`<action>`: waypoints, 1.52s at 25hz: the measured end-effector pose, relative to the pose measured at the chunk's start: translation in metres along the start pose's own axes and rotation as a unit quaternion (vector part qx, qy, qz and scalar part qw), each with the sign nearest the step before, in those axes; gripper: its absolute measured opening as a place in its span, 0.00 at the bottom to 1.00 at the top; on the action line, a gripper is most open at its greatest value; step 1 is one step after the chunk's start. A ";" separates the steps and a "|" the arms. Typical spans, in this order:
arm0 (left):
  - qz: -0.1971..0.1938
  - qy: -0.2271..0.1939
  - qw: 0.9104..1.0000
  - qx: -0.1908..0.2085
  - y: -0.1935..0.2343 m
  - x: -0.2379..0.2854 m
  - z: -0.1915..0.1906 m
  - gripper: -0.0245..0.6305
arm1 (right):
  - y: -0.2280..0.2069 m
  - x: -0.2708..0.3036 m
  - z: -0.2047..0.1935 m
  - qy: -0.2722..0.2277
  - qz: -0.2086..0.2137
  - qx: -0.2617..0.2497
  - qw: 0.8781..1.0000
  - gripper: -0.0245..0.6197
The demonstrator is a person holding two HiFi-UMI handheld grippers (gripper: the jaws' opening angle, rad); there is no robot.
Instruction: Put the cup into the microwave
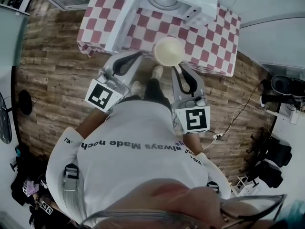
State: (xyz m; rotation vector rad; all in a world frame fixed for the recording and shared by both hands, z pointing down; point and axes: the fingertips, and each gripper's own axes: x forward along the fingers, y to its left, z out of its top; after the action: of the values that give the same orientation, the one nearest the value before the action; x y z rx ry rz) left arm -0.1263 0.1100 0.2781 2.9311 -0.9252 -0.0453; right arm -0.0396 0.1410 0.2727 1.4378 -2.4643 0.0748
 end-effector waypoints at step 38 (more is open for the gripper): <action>0.062 0.005 0.998 0.024 0.061 0.274 0.001 0.04 | -0.267 0.082 -0.007 -0.035 0.052 0.008 0.998 0.11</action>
State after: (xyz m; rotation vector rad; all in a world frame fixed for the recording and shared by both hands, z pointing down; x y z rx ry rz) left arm 0.0628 -0.0974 0.2792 2.9060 -1.1190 -0.0008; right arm 0.1540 -0.0608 0.2756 1.3394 -2.6003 0.0665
